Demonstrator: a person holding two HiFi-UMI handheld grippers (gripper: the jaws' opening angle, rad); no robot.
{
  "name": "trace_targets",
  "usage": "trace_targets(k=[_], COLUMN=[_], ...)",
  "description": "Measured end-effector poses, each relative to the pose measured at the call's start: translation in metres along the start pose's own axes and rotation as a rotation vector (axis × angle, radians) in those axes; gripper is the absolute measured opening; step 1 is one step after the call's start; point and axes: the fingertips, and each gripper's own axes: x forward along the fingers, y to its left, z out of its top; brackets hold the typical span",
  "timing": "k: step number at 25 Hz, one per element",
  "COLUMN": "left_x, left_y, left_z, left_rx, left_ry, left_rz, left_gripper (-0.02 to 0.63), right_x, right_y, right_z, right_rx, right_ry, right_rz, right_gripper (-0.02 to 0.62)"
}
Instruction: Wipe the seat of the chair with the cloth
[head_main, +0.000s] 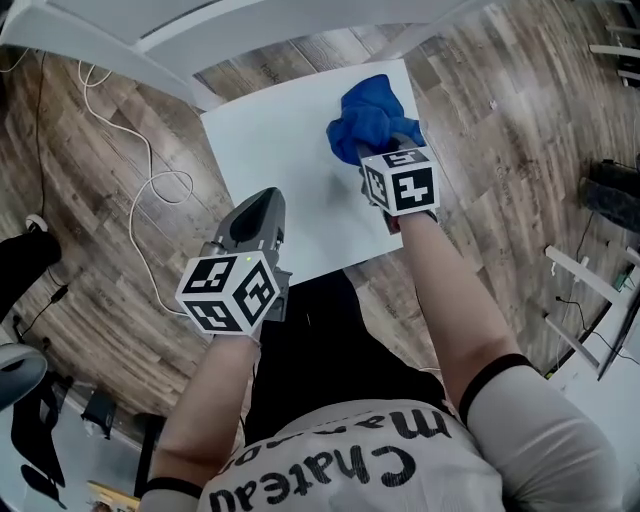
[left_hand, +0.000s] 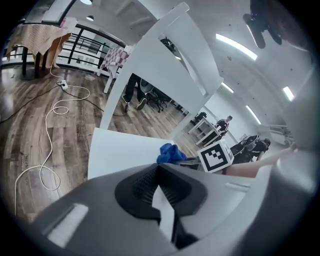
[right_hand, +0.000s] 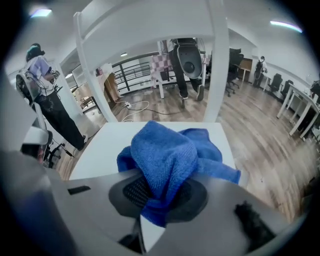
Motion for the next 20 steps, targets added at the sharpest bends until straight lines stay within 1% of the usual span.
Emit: trace_targets(k=[6, 12, 15, 19, 20], left_x=[0.006, -0.003, -0.011, -0.018, -0.021], left_y=[-0.023, -0.035, -0.033, -0.031, -0.030], left_z=[-0.003, -0.001, 0.001, 0.002, 0.002], left_rx=[0.022, 0.028, 0.031, 0.031, 0.031], left_ry=[0.029, 0.033, 0.035, 0.029, 0.024], left_rz=[-0.018, -0.013, 0.003, 0.013, 0.016], left_gripper=[0.009, 0.009, 0.009, 0.009, 0.009], right_x=[-0.012, -0.025, -0.031, -0.045, -0.051], right_y=[-0.043, -0.087, -0.107, -0.136, -0.144], right_z=[-0.008, -0.019, -0.025, -0.030, -0.031], right_rx=[0.050, 0.100, 0.099, -0.007, -0.017], right_ry=[-0.002, 0.026, 0.038, 0.086, 0.099], right_rz=[-0.022, -0.088, -0.165, -0.315, -0.356], right_gripper=[0.064, 0.064, 0.064, 0.064, 0.064])
